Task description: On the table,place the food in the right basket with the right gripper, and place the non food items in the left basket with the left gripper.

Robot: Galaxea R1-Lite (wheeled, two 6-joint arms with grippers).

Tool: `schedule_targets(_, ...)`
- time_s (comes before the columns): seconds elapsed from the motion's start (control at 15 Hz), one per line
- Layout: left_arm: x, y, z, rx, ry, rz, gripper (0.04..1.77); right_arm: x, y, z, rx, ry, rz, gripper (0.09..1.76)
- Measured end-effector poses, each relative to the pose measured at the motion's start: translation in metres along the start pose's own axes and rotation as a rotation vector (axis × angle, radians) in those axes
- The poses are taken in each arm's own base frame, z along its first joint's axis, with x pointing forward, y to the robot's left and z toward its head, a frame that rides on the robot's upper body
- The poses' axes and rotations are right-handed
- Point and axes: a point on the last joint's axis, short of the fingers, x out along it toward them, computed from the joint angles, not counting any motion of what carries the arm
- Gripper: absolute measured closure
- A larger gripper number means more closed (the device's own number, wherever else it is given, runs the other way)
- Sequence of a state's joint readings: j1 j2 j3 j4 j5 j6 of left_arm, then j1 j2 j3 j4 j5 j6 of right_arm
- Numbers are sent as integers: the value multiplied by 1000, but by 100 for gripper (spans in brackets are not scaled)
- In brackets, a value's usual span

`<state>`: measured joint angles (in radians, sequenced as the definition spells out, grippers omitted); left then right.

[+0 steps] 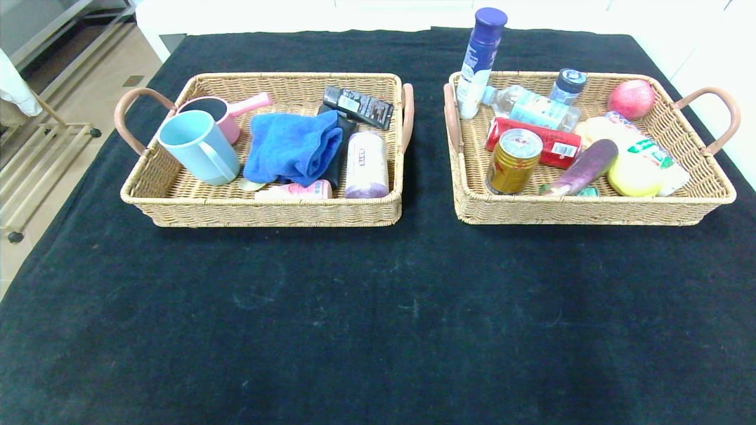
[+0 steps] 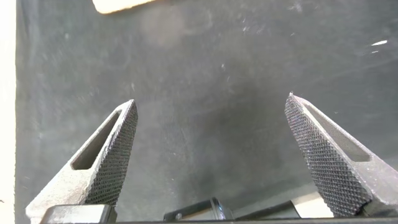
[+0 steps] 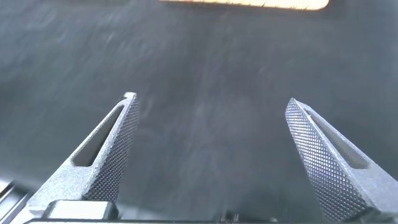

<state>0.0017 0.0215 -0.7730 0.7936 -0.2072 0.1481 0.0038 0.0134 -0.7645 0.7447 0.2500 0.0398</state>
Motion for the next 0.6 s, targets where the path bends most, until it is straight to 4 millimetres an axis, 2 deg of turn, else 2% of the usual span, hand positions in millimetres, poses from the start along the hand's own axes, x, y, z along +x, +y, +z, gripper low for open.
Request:
schedule_targets(0.2, 30, 5, -17, 0, -41, 64, 9, 25, -8, -12, -8, -56, -25, 14)
schedule_targets(0.33, 56, 10, -28, 14, -137, 116, 9, 48, -15, -26, -10, -98, -75, 14)
schedule_targets(0.47, 78, 12, -50, 19, -165, 153, 9, 70, -22, -51, -4, -90, -109, 14)
schedule_targets(0.6, 92, 12, -75, 8, -121, 189, 9, 84, -28, -78, 9, -39, -150, 14)
